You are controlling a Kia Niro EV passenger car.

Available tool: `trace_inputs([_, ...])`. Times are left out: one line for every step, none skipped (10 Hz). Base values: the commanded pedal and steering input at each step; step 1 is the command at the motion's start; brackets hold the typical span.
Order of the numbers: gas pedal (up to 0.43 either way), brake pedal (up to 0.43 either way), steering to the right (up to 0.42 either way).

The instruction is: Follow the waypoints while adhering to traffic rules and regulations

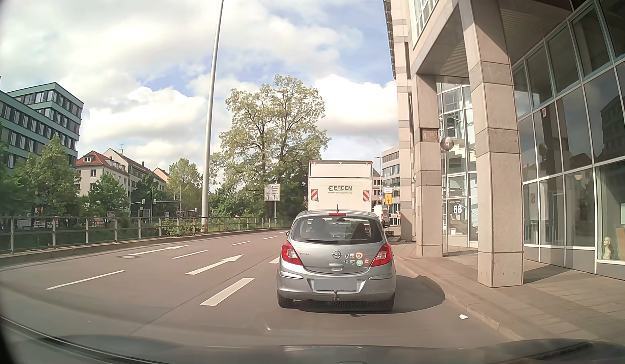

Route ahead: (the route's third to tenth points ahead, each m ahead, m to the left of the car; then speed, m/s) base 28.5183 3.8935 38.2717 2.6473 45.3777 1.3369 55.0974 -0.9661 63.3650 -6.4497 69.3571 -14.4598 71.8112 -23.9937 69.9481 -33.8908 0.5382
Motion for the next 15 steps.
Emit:
trace_inputs([0.228, 0.000, 0.006])
trace_inputs([0.228, 0.000, 0.004])
trace_inputs([0.240, 0.000, 0.003])
trace_inputs([0.248, 0.000, 0.003])
trace_inputs([0.260, 0.000, 0.002])
trace_inputs([0.268, 0.000, 0.000])
trace_inputs([0.268, 0.000, -0.002])
trace_inputs([0.280, 0.000, -0.002])
trace_inputs([0.287, 0.000, -0.002])
trace_inputs([0.299, 0.000, -0.002])
trace_inputs([0.299, 0.000, -0.002])
trace_inputs([0.299, 0.000, -0.002])
trace_inputs([0.311, 0.000, 0.000])
trace_inputs([0.311, 0.000, 0.005])
trace_inputs([0.319, 0.000, 0.009])
